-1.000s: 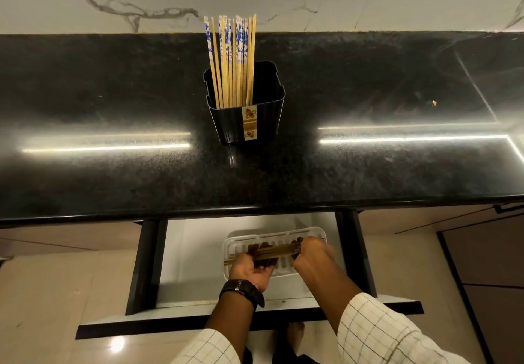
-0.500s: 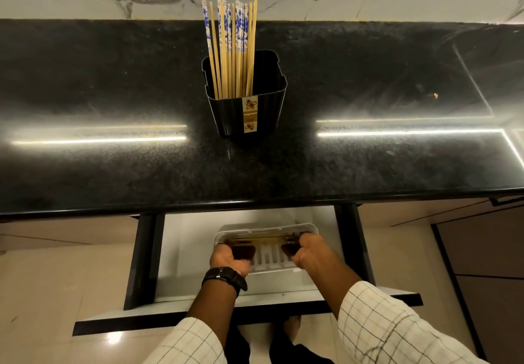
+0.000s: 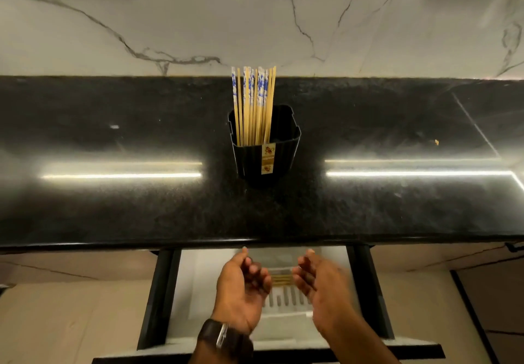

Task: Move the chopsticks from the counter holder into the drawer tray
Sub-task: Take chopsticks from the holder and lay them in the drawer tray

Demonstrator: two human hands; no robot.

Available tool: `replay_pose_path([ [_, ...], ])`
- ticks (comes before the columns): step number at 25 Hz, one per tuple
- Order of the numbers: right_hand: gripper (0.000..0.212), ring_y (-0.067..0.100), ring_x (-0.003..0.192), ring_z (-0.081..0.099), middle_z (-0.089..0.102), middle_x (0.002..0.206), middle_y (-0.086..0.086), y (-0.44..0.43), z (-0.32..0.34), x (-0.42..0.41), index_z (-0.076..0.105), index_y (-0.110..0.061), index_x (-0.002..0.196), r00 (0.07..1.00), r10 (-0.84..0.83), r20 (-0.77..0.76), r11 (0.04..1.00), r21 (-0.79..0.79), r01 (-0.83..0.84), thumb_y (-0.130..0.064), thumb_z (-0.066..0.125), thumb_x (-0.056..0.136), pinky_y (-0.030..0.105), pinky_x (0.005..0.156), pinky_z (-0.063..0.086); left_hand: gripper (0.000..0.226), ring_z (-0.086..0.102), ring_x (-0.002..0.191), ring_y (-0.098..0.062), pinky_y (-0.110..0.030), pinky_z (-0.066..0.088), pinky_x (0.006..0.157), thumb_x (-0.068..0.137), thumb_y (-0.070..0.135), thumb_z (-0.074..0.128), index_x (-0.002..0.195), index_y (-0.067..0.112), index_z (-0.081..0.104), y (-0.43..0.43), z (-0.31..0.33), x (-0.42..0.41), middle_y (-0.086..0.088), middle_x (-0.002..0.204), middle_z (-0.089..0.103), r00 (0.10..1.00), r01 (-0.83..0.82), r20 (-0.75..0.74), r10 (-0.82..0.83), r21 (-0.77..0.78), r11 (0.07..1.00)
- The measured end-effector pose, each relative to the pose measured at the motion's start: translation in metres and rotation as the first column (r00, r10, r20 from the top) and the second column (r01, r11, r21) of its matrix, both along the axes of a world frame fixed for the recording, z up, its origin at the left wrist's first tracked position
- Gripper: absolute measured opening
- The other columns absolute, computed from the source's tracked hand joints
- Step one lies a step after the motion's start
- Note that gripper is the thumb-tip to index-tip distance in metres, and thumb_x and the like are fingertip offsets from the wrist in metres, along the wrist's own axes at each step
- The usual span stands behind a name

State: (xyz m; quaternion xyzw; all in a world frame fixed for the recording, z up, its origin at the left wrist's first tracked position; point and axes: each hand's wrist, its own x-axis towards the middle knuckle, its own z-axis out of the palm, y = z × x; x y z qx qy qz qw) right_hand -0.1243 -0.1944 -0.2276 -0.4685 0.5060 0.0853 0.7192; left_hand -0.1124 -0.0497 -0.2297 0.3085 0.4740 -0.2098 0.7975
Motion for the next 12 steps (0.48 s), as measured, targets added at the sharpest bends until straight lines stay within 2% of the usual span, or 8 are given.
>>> replay_pose_path([
  [2,0.022,0.012,0.055,0.069,0.076,0.069,0.005,0.005,0.047,0.014,0.077,-0.017,0.086,0.959,0.123,0.257,0.977,-0.202,-0.071,-0.033,0.065,0.096,0.021,0.049,0.056,0.041,0.042,0.044,-0.015,-0.026,0.035,0.042,0.091,0.034,0.064,0.053,0.021,0.053,0.006,0.031,0.010,0.001,0.051,0.041,0.976,0.098,0.190,-0.104,0.043,0.994],
  [3,0.024,0.011,0.054,0.068,0.075,0.068,0.003,0.006,0.068,0.027,0.075,-0.021,0.084,0.899,0.210,0.384,0.946,-0.312,-0.088,-0.037,0.063,0.096,0.019,0.049,0.055,0.042,0.040,0.043,-0.014,-0.027,0.033,0.043,0.090,0.036,0.065,0.052,0.022,0.054,0.009,0.049,0.019,0.001,0.051,0.041,0.949,0.134,0.274,-0.153,0.085,0.987],
  [5,0.023,0.011,0.057,0.070,0.075,0.071,0.003,0.008,0.105,0.066,0.074,-0.023,0.084,0.767,0.360,0.532,0.864,-0.500,-0.059,-0.038,0.061,0.098,0.019,0.051,0.056,0.039,0.051,0.049,-0.015,-0.028,0.041,0.047,0.092,0.037,0.063,0.057,0.020,0.062,0.015,0.084,0.041,-0.001,0.056,0.052,0.874,0.144,0.434,-0.217,0.195,0.970],
  [7,0.015,0.010,0.065,0.073,0.076,0.075,0.002,0.012,0.126,0.117,0.073,-0.022,0.090,0.684,0.458,0.568,0.766,-0.643,0.022,-0.031,0.064,0.097,0.023,0.060,0.061,0.034,0.069,0.068,-0.023,-0.032,0.055,0.061,0.097,0.034,0.057,0.075,0.015,0.075,0.020,0.114,0.068,-0.007,0.074,0.071,0.775,0.068,0.584,-0.240,0.301,0.951],
  [9,0.010,0.006,0.079,0.074,0.078,0.087,-0.004,0.017,0.137,0.174,0.073,-0.020,0.103,0.665,0.522,0.534,0.664,-0.744,0.076,-0.019,0.068,0.095,0.029,0.077,0.064,0.032,0.073,0.093,-0.028,-0.039,0.058,0.080,0.101,0.026,0.049,0.099,0.010,0.076,0.021,0.134,0.098,-0.012,0.099,0.077,0.722,-0.020,0.652,-0.232,0.355,0.935],
  [10,0.021,0.005,0.088,0.073,0.077,0.099,-0.005,0.019,0.140,0.201,0.071,-0.018,0.113,0.677,0.543,0.497,0.637,-0.769,0.053,-0.014,0.070,0.093,0.030,0.085,0.062,0.031,0.072,0.101,-0.029,-0.041,0.057,0.088,0.103,0.023,0.046,0.108,0.008,0.073,0.020,0.142,0.113,-0.015,0.107,0.076,0.714,-0.049,0.664,-0.220,0.360,0.932],
  [12,0.047,0.009,0.102,0.068,0.069,0.125,0.001,0.024,0.144,0.250,0.059,-0.015,0.135,0.710,0.589,0.385,0.628,-0.771,-0.103,-0.009,0.072,0.091,0.032,0.093,0.059,0.028,0.069,0.108,-0.029,-0.040,0.054,0.095,0.104,0.017,0.045,0.115,0.007,0.068,0.016,0.153,0.139,-0.016,0.114,0.074,0.726,-0.080,0.665,-0.174,0.333,0.939],
])
